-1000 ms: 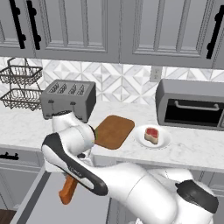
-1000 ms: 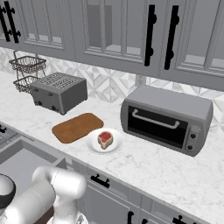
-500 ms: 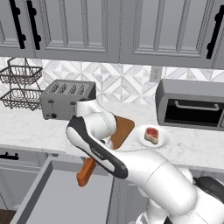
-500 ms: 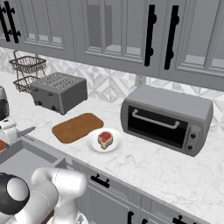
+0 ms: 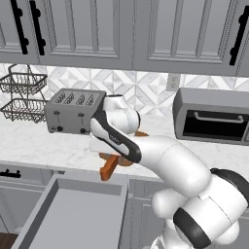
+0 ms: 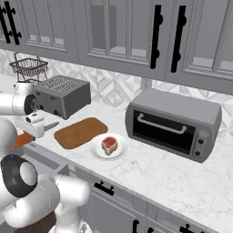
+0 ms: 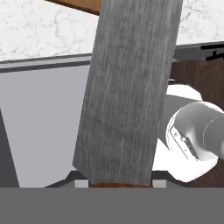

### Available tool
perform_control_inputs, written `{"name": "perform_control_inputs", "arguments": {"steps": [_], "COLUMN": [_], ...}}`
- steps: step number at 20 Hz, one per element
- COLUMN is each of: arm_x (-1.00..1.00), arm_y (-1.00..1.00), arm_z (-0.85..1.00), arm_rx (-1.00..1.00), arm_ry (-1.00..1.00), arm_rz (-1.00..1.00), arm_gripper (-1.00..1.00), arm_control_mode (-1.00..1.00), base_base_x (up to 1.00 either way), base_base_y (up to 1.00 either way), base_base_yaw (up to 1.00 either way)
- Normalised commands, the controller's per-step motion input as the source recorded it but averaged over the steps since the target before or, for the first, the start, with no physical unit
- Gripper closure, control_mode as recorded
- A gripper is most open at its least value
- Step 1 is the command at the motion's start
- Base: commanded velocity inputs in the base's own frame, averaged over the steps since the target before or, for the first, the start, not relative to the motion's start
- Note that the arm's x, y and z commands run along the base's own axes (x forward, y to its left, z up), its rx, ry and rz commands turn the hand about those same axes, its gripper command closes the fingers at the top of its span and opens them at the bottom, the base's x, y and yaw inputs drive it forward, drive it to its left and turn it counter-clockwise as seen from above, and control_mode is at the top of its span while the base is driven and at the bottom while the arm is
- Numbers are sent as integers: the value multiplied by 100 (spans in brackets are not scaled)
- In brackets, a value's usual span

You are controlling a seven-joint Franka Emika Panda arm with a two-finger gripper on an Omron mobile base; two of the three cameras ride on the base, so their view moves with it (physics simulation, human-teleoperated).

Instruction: Pick up the knife from the drawer and place it on the cutting board. Then place the meat from the plate to the cutting board.

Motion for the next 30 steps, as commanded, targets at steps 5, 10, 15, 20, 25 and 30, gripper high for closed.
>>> {"name": "perform_control_inputs", "arguments": {"steps": [5, 10, 15, 20, 25, 30], "arm_x": [88, 57, 44, 47, 55, 64], "arm_y": [-32, -31, -27, -13, -10, -8], "arm_z": [-15, -19, -24, -35, -36, -37], "arm_rx": [0, 0, 0, 0, 0, 0], "arm_ry": [4, 0, 0, -6, -5, -1], "arm_rz": [0, 0, -1, -3, -2, 0], "arm_gripper": [100, 100, 100, 100, 100, 100], "arm_control_mode": [-100, -100, -100, -100, -100, -100], "base_base_x": [0, 0, 0, 0, 0, 0], "base_base_y": [0, 0, 0, 0, 0, 0], "base_base_yaw": [0, 0, 0, 0, 0, 0]}}
